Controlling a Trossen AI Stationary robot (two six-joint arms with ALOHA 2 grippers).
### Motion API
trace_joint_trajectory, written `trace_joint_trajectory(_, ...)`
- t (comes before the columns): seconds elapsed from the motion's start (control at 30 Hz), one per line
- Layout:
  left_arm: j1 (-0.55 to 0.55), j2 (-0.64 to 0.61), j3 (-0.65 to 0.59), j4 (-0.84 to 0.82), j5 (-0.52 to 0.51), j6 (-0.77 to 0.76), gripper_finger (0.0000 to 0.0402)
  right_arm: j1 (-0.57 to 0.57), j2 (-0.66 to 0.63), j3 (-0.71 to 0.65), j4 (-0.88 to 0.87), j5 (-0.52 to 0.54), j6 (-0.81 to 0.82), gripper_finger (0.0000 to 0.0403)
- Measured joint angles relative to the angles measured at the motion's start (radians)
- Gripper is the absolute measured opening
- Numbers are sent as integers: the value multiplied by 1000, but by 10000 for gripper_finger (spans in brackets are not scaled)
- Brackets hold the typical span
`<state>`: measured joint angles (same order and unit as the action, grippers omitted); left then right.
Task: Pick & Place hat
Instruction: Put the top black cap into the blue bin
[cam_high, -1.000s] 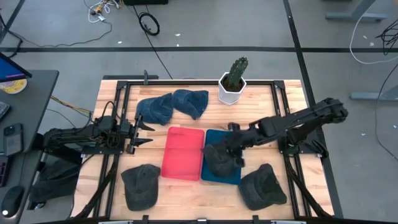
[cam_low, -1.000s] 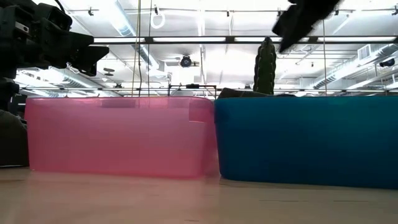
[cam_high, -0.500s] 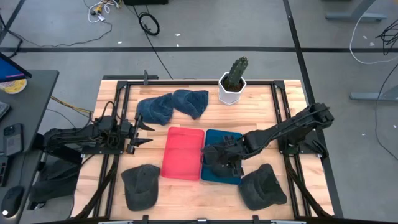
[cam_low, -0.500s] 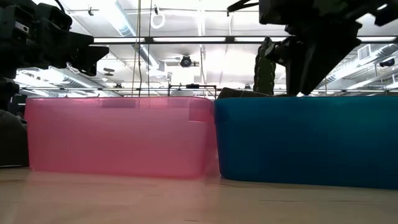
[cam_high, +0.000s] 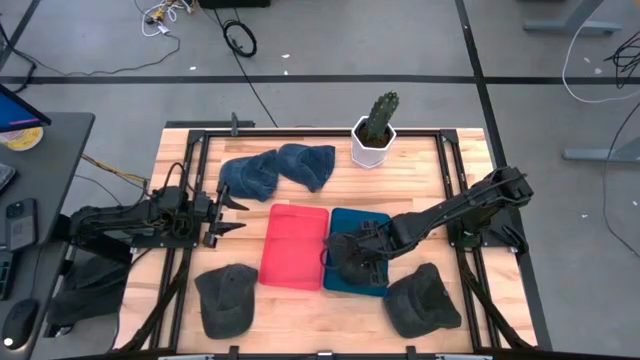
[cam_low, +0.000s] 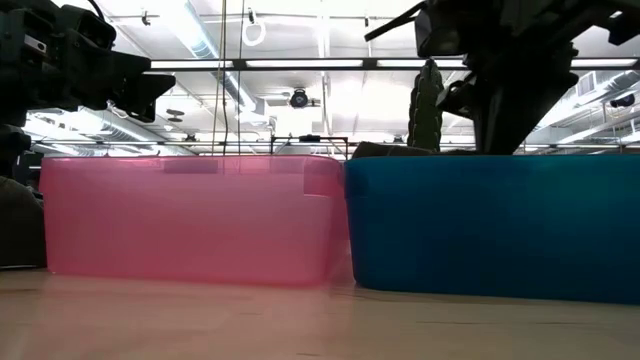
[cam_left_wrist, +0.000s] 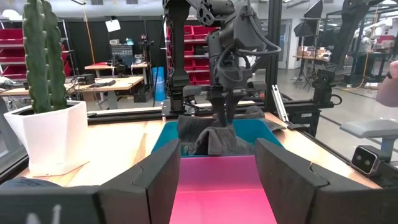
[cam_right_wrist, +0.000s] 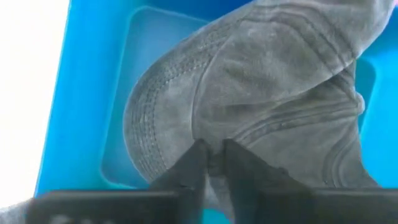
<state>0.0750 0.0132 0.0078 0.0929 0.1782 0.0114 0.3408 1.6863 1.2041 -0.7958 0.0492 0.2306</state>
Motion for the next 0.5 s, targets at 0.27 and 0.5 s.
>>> trace_joint_trajectory(0.27, 0, 0, 0, 0, 0, 0, 211, -14, -10, 0, -15, -19, 74, 7)
trace_joint_trajectory(0.5, 0, 0, 0, 0, 0, 0, 211, -40, -49, 0, -62, -53, 241, 4)
